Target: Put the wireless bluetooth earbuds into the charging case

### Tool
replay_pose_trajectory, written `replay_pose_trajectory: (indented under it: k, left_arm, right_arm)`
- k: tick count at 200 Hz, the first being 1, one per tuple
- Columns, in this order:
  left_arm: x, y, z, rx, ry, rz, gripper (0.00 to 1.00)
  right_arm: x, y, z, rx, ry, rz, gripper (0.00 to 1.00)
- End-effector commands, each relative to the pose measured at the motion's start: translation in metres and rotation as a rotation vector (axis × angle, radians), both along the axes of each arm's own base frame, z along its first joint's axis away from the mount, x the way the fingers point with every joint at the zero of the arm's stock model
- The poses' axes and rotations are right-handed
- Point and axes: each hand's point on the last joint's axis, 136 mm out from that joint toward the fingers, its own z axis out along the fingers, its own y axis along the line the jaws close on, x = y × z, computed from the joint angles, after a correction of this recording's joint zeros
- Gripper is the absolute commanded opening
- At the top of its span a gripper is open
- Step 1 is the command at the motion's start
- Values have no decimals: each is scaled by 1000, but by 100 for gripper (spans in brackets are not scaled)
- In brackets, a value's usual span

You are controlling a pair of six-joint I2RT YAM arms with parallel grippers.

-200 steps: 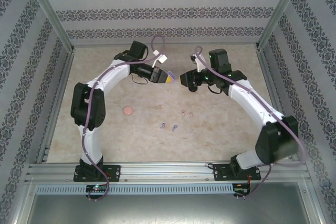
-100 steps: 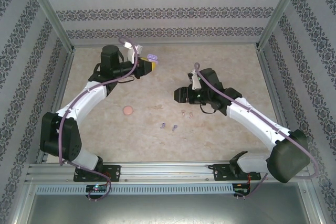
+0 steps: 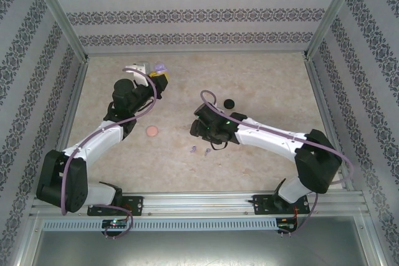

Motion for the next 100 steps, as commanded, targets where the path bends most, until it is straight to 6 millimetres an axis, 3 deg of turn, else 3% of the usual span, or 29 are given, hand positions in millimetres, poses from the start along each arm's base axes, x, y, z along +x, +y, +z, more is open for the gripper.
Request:
replay_pose_trajectory:
  k: [1,44,100]
  left_arm:
    - [0,25,29,-96,-100,149,0]
    - [-4,38,35,-103,-129,215,0]
    - [-8,36,36,-89,-129,198,0]
  right_arm:
    - [3,1,-3,-23,27,-171,63]
    - [-7,13,-34,-65,121,-224,60]
    - [-12,25,-50,-148,161,-196,54]
